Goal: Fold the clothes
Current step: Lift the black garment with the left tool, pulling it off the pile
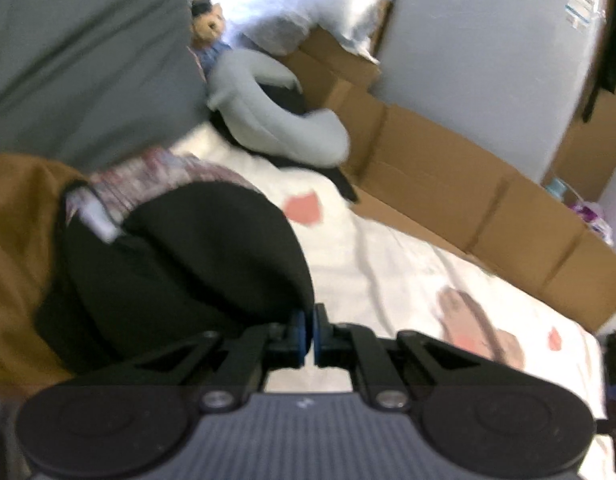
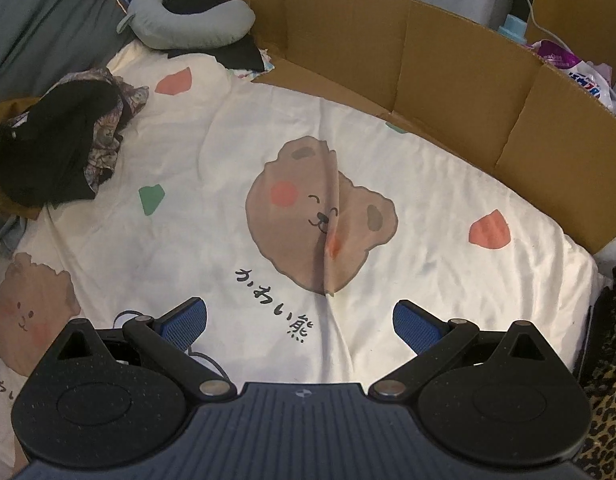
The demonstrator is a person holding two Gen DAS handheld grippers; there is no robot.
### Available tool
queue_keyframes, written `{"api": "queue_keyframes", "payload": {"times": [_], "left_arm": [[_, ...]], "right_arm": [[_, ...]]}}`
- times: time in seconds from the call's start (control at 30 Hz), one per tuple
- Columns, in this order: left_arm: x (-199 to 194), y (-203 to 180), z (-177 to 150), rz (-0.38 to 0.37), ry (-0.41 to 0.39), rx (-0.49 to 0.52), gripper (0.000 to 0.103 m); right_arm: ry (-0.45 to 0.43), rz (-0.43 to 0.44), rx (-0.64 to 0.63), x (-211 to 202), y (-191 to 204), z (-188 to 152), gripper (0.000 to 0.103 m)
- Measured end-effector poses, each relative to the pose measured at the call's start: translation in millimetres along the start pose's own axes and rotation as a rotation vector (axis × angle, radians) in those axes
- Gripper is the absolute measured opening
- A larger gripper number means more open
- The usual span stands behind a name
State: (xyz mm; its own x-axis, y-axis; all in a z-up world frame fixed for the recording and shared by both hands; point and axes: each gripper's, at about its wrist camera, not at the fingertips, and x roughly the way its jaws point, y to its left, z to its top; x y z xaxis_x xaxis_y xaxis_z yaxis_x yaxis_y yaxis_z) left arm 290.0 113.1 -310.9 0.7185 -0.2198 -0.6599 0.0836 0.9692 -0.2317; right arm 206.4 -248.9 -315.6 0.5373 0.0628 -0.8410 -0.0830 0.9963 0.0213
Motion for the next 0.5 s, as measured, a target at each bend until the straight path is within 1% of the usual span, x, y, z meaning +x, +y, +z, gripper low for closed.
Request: {"api": "queue_keyframes", "payload": {"times": [0.27,0.5], "left_arm": [[3.2,-41.1,-33.4,-0.121,0.091,0.029,0.003],[7.4,-70.8,-57.4,-0.226,0.161,0.031,0.003]], "right_arm": [[-0.004,0.026,0.004,4.4,1.6,-6.3,0.102],[-0.002,0.053,0.008,7.6,4.1,-11.0,0.102]]}}
